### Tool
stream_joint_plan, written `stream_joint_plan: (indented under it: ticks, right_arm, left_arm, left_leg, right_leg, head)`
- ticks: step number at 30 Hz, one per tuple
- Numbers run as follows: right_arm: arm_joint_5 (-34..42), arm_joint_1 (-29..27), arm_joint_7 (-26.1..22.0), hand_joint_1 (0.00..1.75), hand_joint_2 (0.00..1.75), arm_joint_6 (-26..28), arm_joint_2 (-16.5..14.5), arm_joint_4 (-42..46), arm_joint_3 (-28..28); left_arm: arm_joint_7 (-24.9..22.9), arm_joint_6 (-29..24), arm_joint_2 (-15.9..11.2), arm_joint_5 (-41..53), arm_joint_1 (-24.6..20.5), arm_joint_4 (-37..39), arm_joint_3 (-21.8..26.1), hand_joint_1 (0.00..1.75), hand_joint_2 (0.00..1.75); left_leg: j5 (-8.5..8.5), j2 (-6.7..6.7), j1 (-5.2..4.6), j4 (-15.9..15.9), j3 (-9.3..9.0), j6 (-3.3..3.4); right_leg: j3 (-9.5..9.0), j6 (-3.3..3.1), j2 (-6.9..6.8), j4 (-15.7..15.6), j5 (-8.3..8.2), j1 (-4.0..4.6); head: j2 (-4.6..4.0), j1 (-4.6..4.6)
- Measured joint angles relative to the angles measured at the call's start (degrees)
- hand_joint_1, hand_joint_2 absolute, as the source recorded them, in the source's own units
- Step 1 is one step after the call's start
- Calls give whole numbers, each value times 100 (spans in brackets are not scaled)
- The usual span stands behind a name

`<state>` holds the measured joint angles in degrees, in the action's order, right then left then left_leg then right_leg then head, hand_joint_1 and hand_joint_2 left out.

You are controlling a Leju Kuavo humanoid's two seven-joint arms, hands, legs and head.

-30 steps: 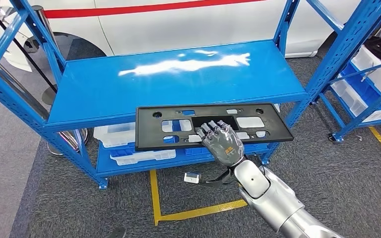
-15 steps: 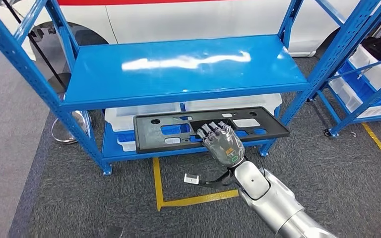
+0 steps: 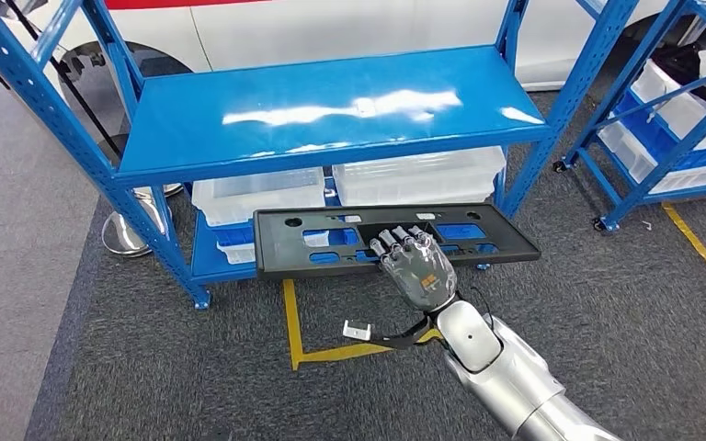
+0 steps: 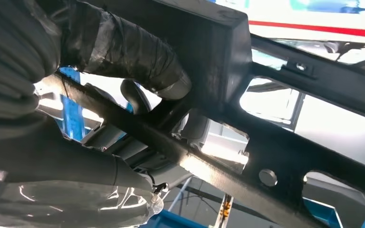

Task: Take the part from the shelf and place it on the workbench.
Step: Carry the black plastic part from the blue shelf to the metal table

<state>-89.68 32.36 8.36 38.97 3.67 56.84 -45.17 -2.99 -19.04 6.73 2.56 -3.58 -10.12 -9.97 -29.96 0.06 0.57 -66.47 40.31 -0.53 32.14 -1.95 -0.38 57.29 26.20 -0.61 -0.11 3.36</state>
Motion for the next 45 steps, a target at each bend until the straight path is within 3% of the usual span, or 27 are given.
stream_joint_plan:
  ticks: [1,2,4,6,7,9,11,12,14,16,17,18,19,20,23,26,28,29,31,33,35,37,39,40,42,43,45]
  right_arm:
    - [0,-7,5,175,175,0,1,0,2]
    - [0,-19,9,175,175,0,1,-1,3]
    - [0,-41,10,175,175,0,0,-1,4]
    - [0,-52,-24,175,175,0,0,-1,14]
    - [0,-54,-63,175,175,0,-1,-1,29]
    - [0,-65,-151,175,175,0,-2,-1,71]
    - [0,-82,-214,175,175,0,-3,-5,111]
    - [0,-91,-234,175,175,0,-2,-11,132]
    - [0,-103,-266,175,175,0,0,-25,183]
    - [2,-119,-298,175,175,0,0,-34,224]
    - [4,-134,-309,175,175,0,0,-39,239]
    - [7,-152,-320,175,175,0,0,-45,252]
    - [8,-167,-328,175,175,0,0,-50,264]
    - [9,-175,-336,175,175,0,-1,-55,278]
    - [9,-171,-349,175,175,0,-10,-56,311]
    - [9,-175,-352,175,175,0,-15,-54,325]
    - [9,-172,-355,175,175,0,-24,-54,327]
    - [9,-170,-357,175,175,0,-32,-55,330]
    - [9,-171,-367,175,175,0,-44,-59,339]
    - [7,-181,-382,175,175,0,-48,-71,350]
    - [5,-194,-401,175,175,0,-48,-79,360]
    - [4,-202,-421,175,175,0,-51,-80,378]
    - [4,-203,-429,175,175,0,-57,-80,407]
    - [4,-203,-429,175,175,0,-61,-80,417]
    - [4,-205,-427,175,175,0,-67,-81,427]
    - [4,-204,-422,175,175,0,-67,-83,433]
    - [4,-201,-403,175,175,0,-62,-85,444]
  left_arm:
    - [-2,1,-1,0,1,0,0,0,175]
    - [-3,2,-1,0,2,0,0,0,175]
    - [-3,2,-2,0,3,0,0,0,175]
    - [-3,2,-4,0,-3,0,0,0,175]
    - [-3,2,-5,0,-10,0,0,0,175]
    - [-3,4,-7,0,-15,0,0,0,175]
    - [-9,8,-9,0,-5,1,1,0,175]
    - [-13,9,-11,-1,-2,1,2,0,175]
    - [-20,13,-14,0,-2,2,4,0,175]
    - [-22,19,-15,2,-4,2,4,0,175]
    - [-24,22,-15,2,-2,2,4,0,175]
    - [-26,22,-16,1,0,2,4,0,175]
    - [-28,22,-17,1,1,2,4,0,175]
    - [-28,22,-19,1,1,2,4,0,175]
    - [-29,22,-19,2,-3,2,4,0,175]
    - [-31,22,-19,2,6,2,4,0,175]
    - [-34,22,-20,2,15,3,4,0,175]
    - [-36,22,-20,2,19,3,4,0,175]
    - [-38,22,-23,4,15,4,4,0,175]
    - [-40,22,-25,14,14,4,4,0,175]
    - [-44,21,-26,29,15,4,4,0,175]
    - [-44,19,-29,49,5,4,4,0,175]
    - [-44,13,-37,76,-5,3,3,0,175]
    - [-44,11,-40,86,-6,3,3,0,175]
    - [-44,10,-40,94,-2,3,3,0,175]
    - [-44,11,-41,95,-6,3,3,0,175]
    - [-42,11,-44,100,-15,4,5,0,175]
  left_leg:
    - [-213,1,7,-383,82,-22]
    - [-303,2,13,-688,123,-40]
    - [-109,3,23,-778,-53,-65]
    - [136,2,35,-153,-563,-67]
    - [124,-7,28,261,-841,-52]
    - [0,-27,2,753,-1127,-6]
    - [45,-28,-1,840,-1117,72]
    - [101,-16,7,862,-1084,123]
    - [233,11,30,898,-978,226]
    - [347,20,14,883,-823,270]
    - [399,23,8,867,-742,272]
    - [444,24,5,848,-664,267]
    - [482,24,4,827,-591,259]
    - [516,22,3,803,-526,247]
    - [614,18,-7,760,-402,174]
    - [755,15,-15,816,-366,71]
    - [626,5,-18,743,-303,13]
    - [428,1,-19,572,-234,-12]
    - [-117,0,-5,-82,-39,-47]
    - [-368,1,-1,-704,58,-69]
    - [-159,1,-1,-667,-171,-59]
    - [58,-2,-12,32,-700,-8]
    - [38,-11,-42,668,-1097,46]
    - [-1,-16,-63,816,-1160,66]
    - [112,-9,-59,885,-1119,121]
    - [179,3,-44,923,-1085,163]
    - [342,32,-5,975,-963,250]
  right_leg:
    - [90,-5,-2,15,-59,1]
    - [181,3,-4,34,-114,2]
    - [374,29,-8,95,-213,-5]
    - [544,73,-8,180,-283,-11]
    - [611,104,-8,225,-315,-8]
    - [680,170,-10,257,-400,0]
    - [711,235,1,235,-484,-3]
    - [741,265,14,262,-435,-7]
    - [874,309,40,607,-32,-13]
    - [1058,337,42,1333,504,-15]
    - [1110,349,41,1661,637,-17]
    - [1083,352,41,1824,638,-17]
    - [973,349,41,1807,548,-17]
    - [743,333,41,1545,398,-16]
    - [-16,256,51,402,266,19]
    - [-110,186,50,139,242,52]
    - [-44,98,22,81,127,22]
    - [8,52,8,59,65,3]
    - [147,0,-6,75,-32,4]
    - [317,-9,-16,129,-123,18]
    - [487,-2,-20,198,-205,28]
    - [622,23,-17,258,-278,37]
    - [692,76,-18,277,-365,40]
    - [704,108,-20,261,-418,35]
    - [722,171,-8,221,-503,27]
    - [756,202,8,257,-431,30]
    - [886,260,38,642,40,24]
  head:
    - [0,-1]
    - [0,-1]
    - [0,-1]
    - [0,-1]
    - [0,1]
    - [0,3]
    - [0,4]
    - [0,5]
    - [0,17]
    - [0,27]
    - [0,27]
    - [0,27]
    - [0,26]
    - [0,26]
    - [0,24]
    - [0,25]
    - [0,21]
    - [0,17]
    - [0,11]
    - [0,10]
    - [0,9]
    - [0,9]
    - [0,11]
    - [0,11]
    - [0,10]
    - [0,12]
    - [0,20]
